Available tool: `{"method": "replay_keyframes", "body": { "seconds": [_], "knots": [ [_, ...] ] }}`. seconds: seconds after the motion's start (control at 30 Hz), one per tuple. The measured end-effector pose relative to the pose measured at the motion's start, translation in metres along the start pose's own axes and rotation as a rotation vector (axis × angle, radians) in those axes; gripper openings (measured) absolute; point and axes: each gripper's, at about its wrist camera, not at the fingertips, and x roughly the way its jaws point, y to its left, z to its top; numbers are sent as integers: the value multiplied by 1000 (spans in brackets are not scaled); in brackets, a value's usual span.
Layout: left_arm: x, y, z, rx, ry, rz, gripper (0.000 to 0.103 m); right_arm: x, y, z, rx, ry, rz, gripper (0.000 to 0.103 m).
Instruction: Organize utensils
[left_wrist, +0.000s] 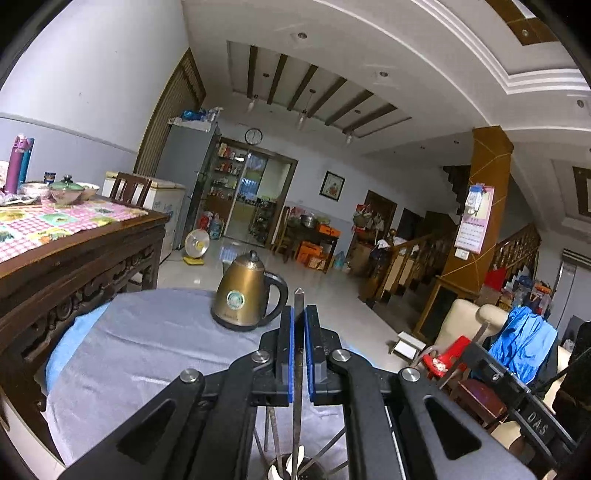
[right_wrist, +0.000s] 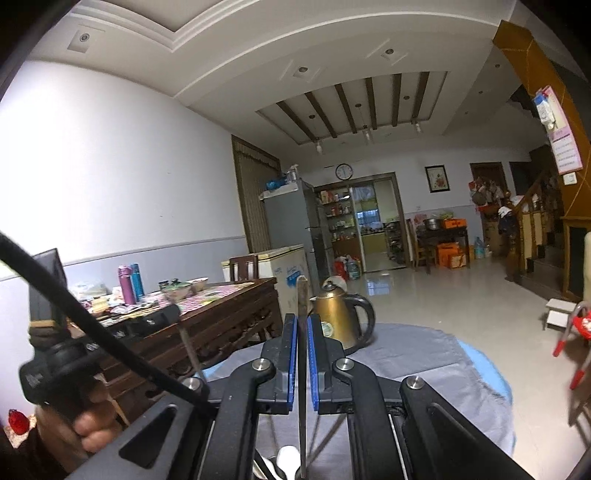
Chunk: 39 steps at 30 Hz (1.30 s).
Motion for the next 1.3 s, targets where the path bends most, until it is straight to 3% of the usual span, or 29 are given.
{"method": "replay_keyframes", "body": {
  "seconds": [0.63, 0.97, 1.3],
  "knots": [
    [22, 3, -31, 6, 123, 21, 5, 32, 5, -48, 17, 188, 10, 6],
    [23, 2, -41, 24, 160, 41, 5, 37, 2, -55, 44, 220, 16, 6],
    [21, -3, -46, 71, 189, 109, 5, 44, 2, -63, 72, 251, 22, 6]
  ]
}}
